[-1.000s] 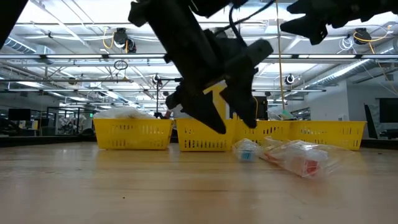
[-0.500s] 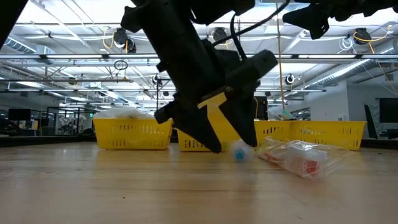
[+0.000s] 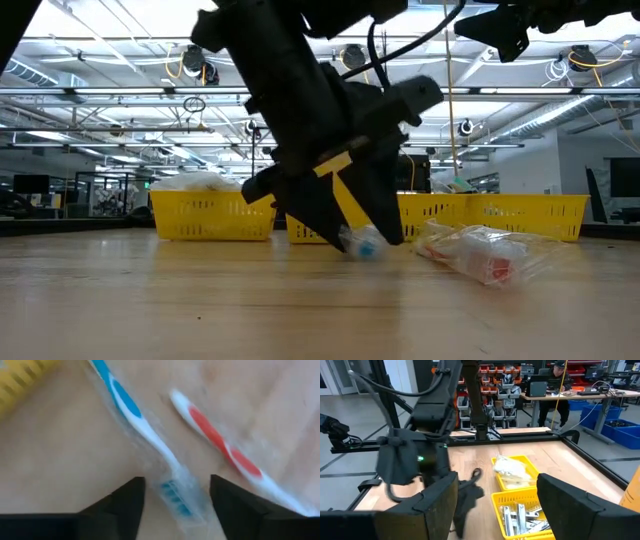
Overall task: Pick & Place Travel size toiletries
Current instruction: Put the light blue toothbrush into the right yellow bin
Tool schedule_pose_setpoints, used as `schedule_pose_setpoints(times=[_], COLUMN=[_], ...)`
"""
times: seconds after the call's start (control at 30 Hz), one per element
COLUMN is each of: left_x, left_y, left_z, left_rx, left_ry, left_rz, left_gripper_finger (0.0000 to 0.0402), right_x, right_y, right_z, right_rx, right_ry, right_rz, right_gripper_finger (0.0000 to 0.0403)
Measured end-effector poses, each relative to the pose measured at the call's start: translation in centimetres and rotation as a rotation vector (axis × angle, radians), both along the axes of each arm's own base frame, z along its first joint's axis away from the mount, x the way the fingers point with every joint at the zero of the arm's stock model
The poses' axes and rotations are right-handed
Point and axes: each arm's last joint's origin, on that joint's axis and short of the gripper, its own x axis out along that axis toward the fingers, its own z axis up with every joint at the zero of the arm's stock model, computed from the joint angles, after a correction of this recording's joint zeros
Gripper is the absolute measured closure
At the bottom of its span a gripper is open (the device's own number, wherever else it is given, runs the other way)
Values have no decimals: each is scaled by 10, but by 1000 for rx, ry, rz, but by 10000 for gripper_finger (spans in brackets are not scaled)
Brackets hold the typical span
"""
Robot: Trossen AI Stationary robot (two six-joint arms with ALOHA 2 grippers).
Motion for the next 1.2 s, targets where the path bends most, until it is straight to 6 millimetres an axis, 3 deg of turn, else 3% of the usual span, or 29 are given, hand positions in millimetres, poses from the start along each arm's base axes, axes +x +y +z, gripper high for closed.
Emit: schedule_pose_setpoints(times=[0.27,0.43,0.6,0.73,0.83,0.97,1.1,1.2], left_x=[-7,-16,-37,-54,-63,-66,-53,-42], left_y=[-17,-32,-47,-58,-74,-90,-73,-55], left_z=[-1,15,65,109,138,160,171,163], left_rx=[-17,-28,112,321,554,755,759,695], left_ry=[35,17,-100,-253,-391,-536,-625,-646], left_rz=[-119,-183,-199,-268,-423,-581,-637,-715], left_gripper_finger=[363,364,364,364,364,364,364,364], right_x=[0,0,0,0,1,6,13,20], right_y=[0,0,0,0,1,5,11,16], right_z=[0,0,-1,0,-1,2,7,7], right_rx=[-1,-2,-1,21,29,35,-3,-41], right_ry=[0,3,7,-1,-1,-43,-123,-161], right_rz=[0,0,0,-2,2,88,208,289], right_gripper_finger=[147,149,149,149,149,149,149,149])
